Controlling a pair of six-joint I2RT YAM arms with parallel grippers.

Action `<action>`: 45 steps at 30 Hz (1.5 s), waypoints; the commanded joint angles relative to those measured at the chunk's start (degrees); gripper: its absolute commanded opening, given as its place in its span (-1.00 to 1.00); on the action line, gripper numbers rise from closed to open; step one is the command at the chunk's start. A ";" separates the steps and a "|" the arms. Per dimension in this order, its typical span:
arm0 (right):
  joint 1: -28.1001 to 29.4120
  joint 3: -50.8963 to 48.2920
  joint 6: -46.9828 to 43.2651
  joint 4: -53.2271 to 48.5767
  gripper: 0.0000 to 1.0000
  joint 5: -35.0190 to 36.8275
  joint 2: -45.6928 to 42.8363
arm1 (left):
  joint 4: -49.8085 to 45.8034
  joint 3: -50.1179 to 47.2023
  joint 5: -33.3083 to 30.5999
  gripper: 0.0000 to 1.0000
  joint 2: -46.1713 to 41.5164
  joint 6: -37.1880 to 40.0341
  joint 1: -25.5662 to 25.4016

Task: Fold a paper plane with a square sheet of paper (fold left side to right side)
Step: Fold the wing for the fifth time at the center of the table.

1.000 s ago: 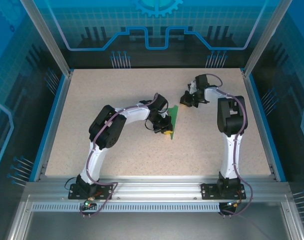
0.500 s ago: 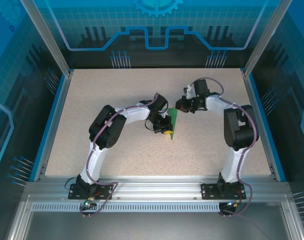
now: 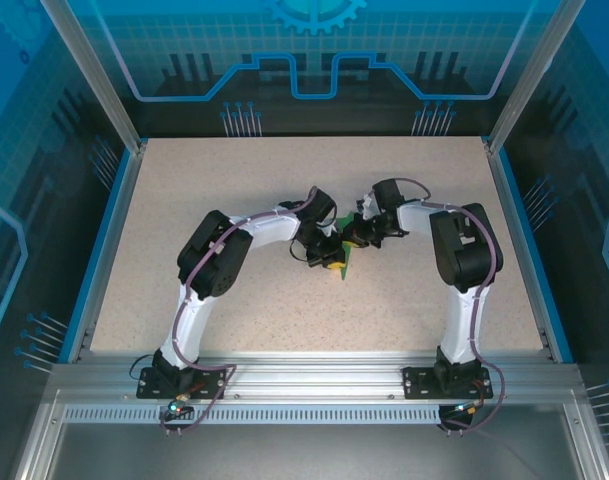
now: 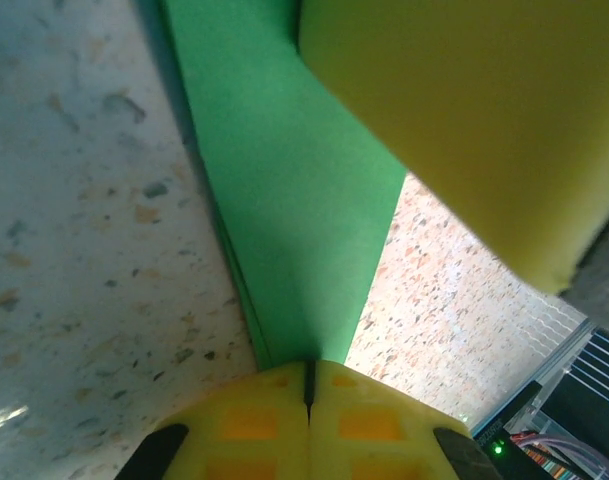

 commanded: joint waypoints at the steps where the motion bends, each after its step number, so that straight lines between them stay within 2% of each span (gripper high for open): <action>1: 0.33 -1.04 0.04 -2.80 -0.86 1.78 1.86 | -1.26 -2.74 -2.46 -1.00 -3.11 0.28 -1.00; 9: 0.13 -2.20 -0.03 -2.28 -0.88 2.06 1.93 | 3.83 -5.74 -1.65 -0.95 -9.56 -0.54 -1.08; 15: 0.20 -2.57 -0.11 -2.23 -0.88 2.19 1.62 | 7.92 -5.34 3.33 -0.92 -7.17 -2.65 -1.12; 26: 0.23 -2.57 -0.20 -2.42 -0.88 2.32 1.65 | 4.93 -4.05 3.33 -0.85 -2.25 -3.30 -1.17; 45: 0.24 -1.51 -0.96 -4.61 -0.87 3.99 1.86 | -1.42 -3.13 3.24 -0.87 -0.69 -1.96 -1.28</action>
